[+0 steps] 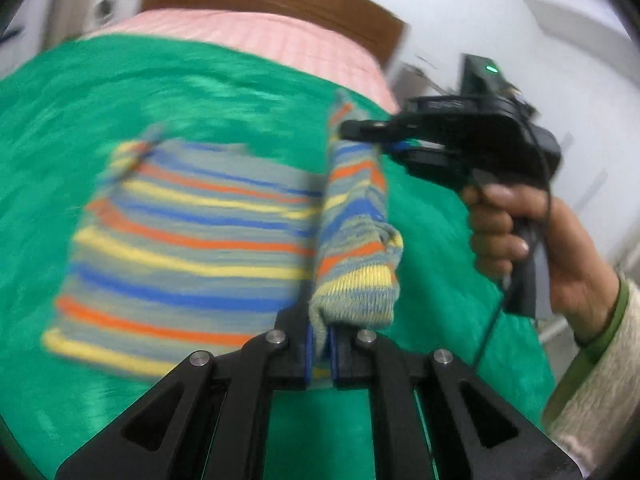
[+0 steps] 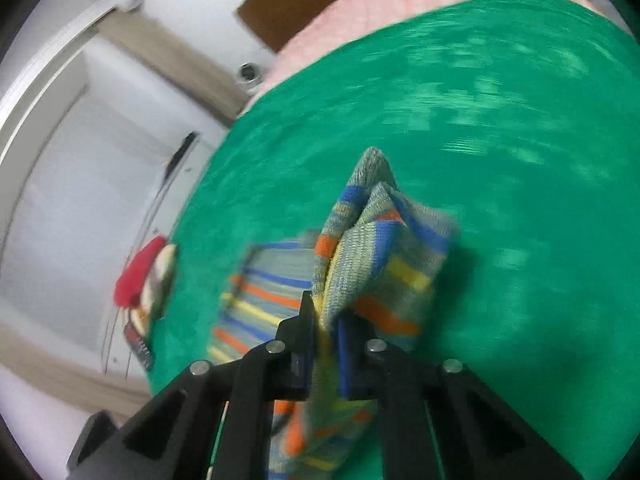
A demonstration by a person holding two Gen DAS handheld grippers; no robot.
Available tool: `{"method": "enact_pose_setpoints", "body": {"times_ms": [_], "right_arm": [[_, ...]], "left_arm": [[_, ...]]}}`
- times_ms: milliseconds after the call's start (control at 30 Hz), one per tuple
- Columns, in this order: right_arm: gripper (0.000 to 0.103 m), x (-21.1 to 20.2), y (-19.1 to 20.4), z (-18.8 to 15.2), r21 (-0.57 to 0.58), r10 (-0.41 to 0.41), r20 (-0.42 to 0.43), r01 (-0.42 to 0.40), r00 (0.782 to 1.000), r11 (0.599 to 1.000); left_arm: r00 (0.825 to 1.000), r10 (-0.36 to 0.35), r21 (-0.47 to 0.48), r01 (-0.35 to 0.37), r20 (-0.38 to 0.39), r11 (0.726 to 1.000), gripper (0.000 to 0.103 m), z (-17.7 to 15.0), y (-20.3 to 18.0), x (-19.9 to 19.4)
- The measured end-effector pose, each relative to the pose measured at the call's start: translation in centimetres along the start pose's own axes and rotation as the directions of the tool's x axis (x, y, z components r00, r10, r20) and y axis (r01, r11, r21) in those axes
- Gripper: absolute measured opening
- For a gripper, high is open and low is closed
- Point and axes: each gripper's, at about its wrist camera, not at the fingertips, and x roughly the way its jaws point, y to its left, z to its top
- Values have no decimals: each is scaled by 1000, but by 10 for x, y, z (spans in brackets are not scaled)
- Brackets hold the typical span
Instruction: Fold small clothes
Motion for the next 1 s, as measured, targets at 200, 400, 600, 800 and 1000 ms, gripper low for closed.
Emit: {"method": "enact_pose_setpoints", "body": {"times_ms": [200, 400, 600, 800, 1000], "right_arm": [[10, 90, 66, -8, -63, 21, -76, -26, 997, 998], [11, 153, 89, -23, -77, 34, -75, -40, 997, 996], [40, 145, 83, -28, 20, 99, -14, -99, 995, 995], [40, 71, 95, -63, -220, -7, 10, 9, 1000, 975], [40, 73, 94, -150, -418, -130, -101, 76, 986, 905]], "left_arm": [[994, 112, -137, -112, -7, 984, 4, -3, 73, -15], [979, 203, -135, -204, -17, 970, 8, -10, 95, -16], [968, 251, -124, -251, -13, 960, 74, -4, 109, -36], [938, 347, -66, -347, -7, 936, 81, 9, 107, -31], [876, 476, -18, -479, -74, 878, 81, 4, 119, -15]]}}
